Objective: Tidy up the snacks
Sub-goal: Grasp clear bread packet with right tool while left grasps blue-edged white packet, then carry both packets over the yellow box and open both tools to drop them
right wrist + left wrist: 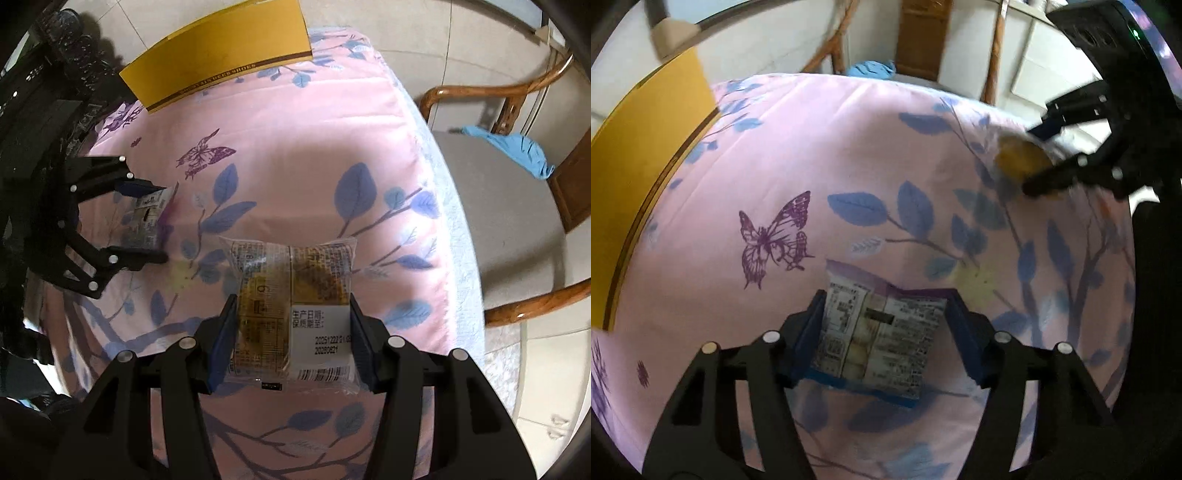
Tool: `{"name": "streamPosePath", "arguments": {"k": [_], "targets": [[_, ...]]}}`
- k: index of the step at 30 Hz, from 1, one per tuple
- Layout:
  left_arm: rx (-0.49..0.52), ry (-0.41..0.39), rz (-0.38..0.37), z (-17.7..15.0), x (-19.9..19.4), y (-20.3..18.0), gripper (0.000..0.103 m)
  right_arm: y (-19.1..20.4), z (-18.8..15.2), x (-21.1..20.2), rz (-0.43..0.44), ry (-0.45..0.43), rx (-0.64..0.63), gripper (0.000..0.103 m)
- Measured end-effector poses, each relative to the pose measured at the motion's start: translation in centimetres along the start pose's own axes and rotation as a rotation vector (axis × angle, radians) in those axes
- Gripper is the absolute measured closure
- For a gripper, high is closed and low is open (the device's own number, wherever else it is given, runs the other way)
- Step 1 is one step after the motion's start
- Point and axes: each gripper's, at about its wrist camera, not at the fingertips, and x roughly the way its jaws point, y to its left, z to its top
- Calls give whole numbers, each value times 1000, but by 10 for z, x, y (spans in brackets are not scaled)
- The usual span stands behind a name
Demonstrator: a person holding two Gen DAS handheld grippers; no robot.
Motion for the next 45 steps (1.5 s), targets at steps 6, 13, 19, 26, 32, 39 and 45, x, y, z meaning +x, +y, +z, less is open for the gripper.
{"name": "streamPosePath", "arguments": {"k": [6, 13, 19, 26, 32, 39, 45], "targets": [[-153, 60, 128, -2, -16, -4, 42, 11, 19, -14, 60, -20, -4, 47], [-642, -78, 386, -5, -90, 40, 42, 21, 78, -39, 90, -132, -52, 47], [-873, -291, 553, 25, -167, 86, 42, 39, 157, -78, 143, -311, -95, 47], [-858, -387, 706, 80, -194, 171, 42, 65, 280, -83, 68, -482, -176, 47], [-857, -281, 820, 107, -181, 238, 42, 76, 365, -60, 31, -483, -172, 47], [-885, -282, 814, 110, -166, 273, 42, 77, 389, -26, 17, -435, -146, 47], [-969, -312, 855, 107, -163, 281, 2, 81, 399, 1, -63, -381, -161, 1]]}}
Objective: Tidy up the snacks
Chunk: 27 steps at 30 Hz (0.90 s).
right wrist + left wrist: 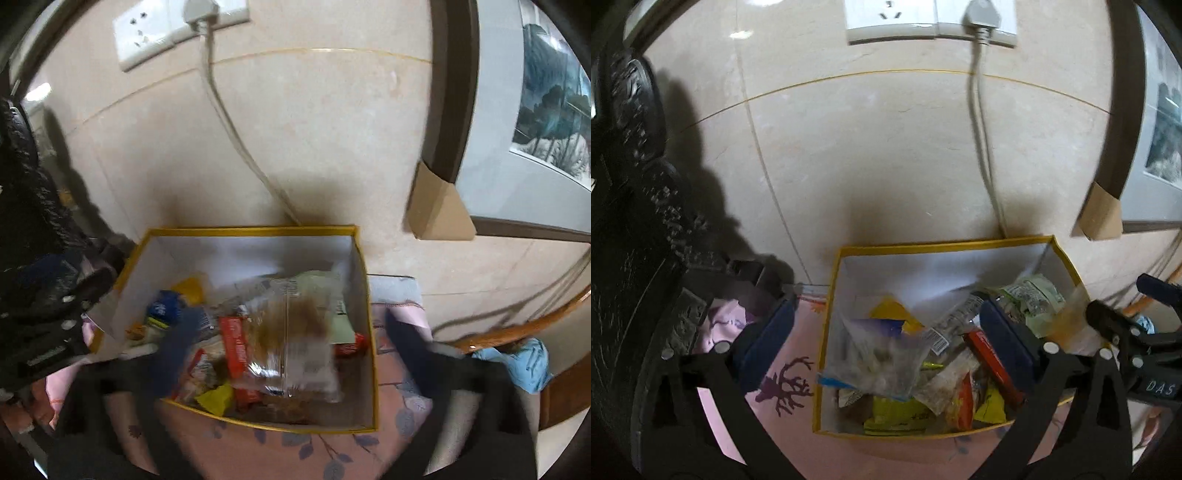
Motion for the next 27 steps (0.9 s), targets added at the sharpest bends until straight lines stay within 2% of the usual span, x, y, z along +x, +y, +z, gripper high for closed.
{"name": "streamPosePath", "arguments": {"k": [2, 6, 8, 9, 11, 13, 17, 20, 23, 25, 27], "targets": [[28, 7, 10, -2, 0, -3, 2, -1, -1, -3, 22, -10, 4, 1], [124, -9, 81, -9, -16, -17, 2, -2, -3, -14, 34, -17, 2, 1], [125, -4, 78, -13, -25, -19, 2, -2, -6, -27, 33, -19, 3, 1], [111, -5, 56, -16, -35, -19, 2, -3, -8, -32, 29, -25, 1, 1], [72, 1, 27, -23, -53, -17, 2, -3, -16, -51, -40, -31, -17, 1], [28, 20, 29, -32, -73, -14, 2, -7, -30, -76, -76, -39, 2, 1], [-38, 28, 32, -59, -129, -11, 2, -12, -69, -131, -70, -53, 52, 1], [-63, 18, -10, -78, -170, -12, 2, -6, -97, -168, -86, -47, 28, 1], [-69, -17, -38, -90, -203, -12, 2, 3, -117, -197, -85, -53, -1, 1], [-68, -38, -9, -94, -218, -10, 2, 8, -123, -212, -87, -64, -20, 1], [-71, -50, -23, -97, -227, -9, 2, 11, -130, -221, -69, -61, -23, 1]]}}
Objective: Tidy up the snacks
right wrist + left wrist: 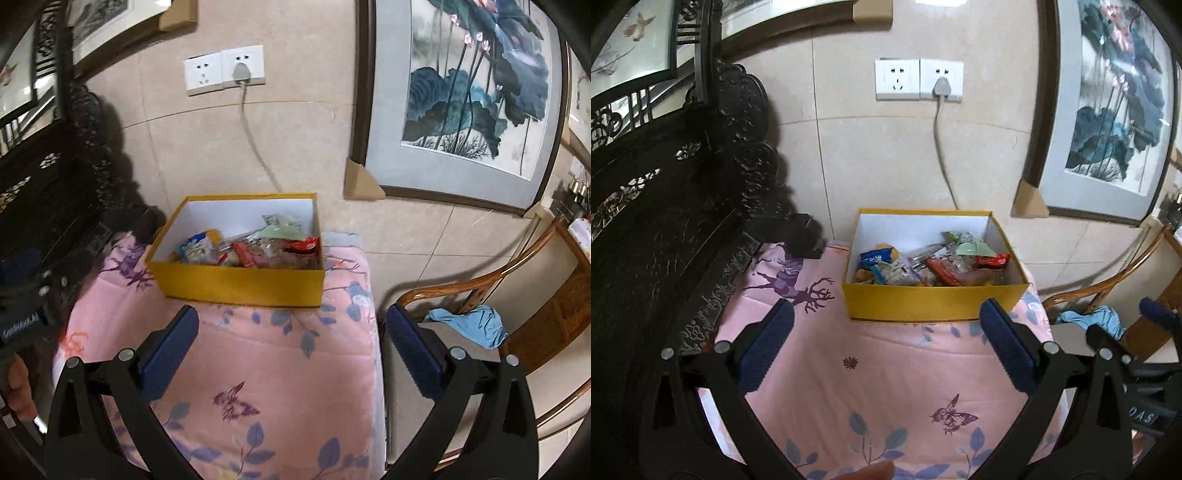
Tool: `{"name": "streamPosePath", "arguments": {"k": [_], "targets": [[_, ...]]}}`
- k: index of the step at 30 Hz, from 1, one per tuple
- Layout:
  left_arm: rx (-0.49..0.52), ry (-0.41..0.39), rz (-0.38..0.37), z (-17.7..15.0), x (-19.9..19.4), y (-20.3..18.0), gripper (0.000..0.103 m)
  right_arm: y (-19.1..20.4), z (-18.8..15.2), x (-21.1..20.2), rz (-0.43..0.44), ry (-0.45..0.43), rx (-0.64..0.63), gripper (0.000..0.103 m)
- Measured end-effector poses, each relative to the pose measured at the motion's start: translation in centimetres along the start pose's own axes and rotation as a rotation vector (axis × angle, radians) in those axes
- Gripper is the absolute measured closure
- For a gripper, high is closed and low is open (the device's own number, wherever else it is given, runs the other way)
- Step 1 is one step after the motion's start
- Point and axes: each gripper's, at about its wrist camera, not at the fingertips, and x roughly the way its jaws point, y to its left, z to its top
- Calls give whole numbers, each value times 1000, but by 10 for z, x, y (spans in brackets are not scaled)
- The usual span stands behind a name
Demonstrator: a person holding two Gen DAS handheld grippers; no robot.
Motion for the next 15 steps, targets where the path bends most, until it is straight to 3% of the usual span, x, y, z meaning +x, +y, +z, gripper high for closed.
{"name": "streamPosePath", "arguments": {"k": [3, 8, 15], "targets": [[-21, -21, -11, -5, -16, 3, 2, 2, -5, -13, 33, -1, 7, 1], [24, -76, 28, -7, -38, -3, 2, 3, -6, -31, -12, -36, 12, 1], [-33, -12, -15, -12, -42, 3, 2, 3, -1, -47, -73, -55, 27, 1]]}}
